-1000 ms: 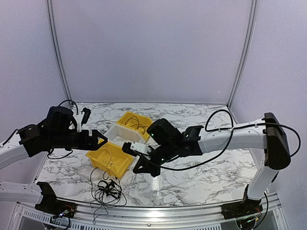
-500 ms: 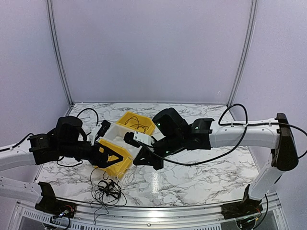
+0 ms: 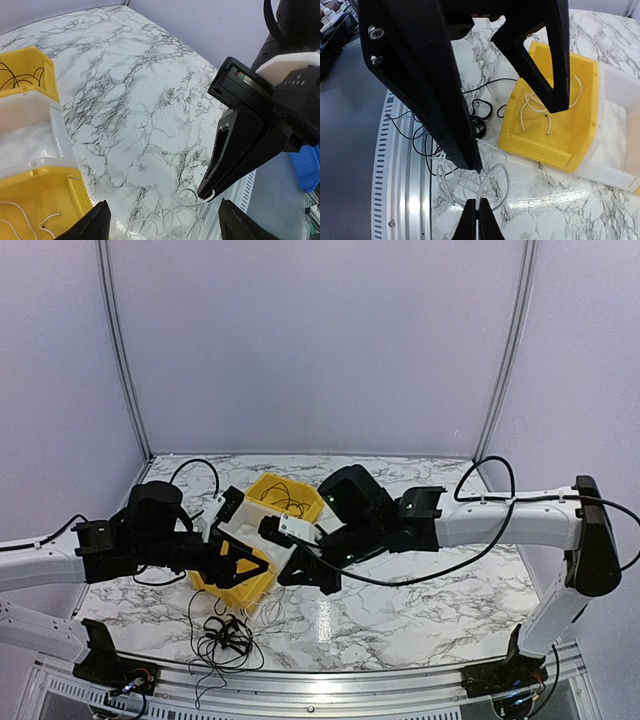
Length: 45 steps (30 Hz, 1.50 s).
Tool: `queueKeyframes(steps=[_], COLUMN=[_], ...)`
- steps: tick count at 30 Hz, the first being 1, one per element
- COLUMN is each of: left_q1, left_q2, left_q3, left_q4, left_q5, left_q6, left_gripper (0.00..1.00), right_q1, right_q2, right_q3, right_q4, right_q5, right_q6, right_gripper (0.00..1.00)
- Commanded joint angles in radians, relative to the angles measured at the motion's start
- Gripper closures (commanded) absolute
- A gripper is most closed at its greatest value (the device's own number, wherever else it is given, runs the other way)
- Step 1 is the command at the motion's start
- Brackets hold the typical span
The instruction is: Untangle the cables
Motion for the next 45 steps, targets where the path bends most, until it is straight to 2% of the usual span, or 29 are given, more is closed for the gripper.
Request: queueKeyframes(steps=[1, 5, 11, 18, 22, 29, 38, 45], left_q1=[-0.004, -0.007, -0.007, -0.006, -0.007, -0.008, -0.021, -0.089], left_q2=[0.021, 0.028, 0.058, 0.083, 0.143, 0.206, 0.166, 0.261], left_q3=[-0.001, 0.000, 0.005, -0.026, -0.025, -0.013, -0.110, -0.170], left_q4=[0.066, 0.055, 0.045, 0.183, 0.243, 0.302, 0.305, 0.344], left_q5=[0.036, 0.055, -0.018, -0.082, -0.078, 0.020, 0.060, 0.030], left_q6=[0.084, 0.147, 0.194, 0.201, 0.192, 0.178, 0.111, 0.086], left_gripper=[0.24, 0.26, 0.33, 0.42, 0.42, 0.40, 0.40, 0.45], right_q1=[-0.013, -0.017, -0.021, -0.030, -0.035, -0.047, -0.075, -0.089], right_q2=[0.012, 0.009, 0.006, 0.009, 0.009, 0.001, -0.034, -0.026], right_q3=[0.045, 0.044, 0.045, 0.047, 0.048, 0.061, 0.232, 0.431], right_q4=[0.017, 0.023, 0.020, 0.015, 0.011, 0.002, -0.115, -0.173], right_q5=[-0.021, -0.020, -0.018, -0.034, -0.039, -0.037, 0.002, 0.021], right_q6=[-0.003, -0.004, -0.014, -0.010, -0.011, -0.027, -0.074, -0.089], right_gripper=[1.00, 1.00, 1.00, 1.00, 1.00, 1.00, 1.00, 1.00])
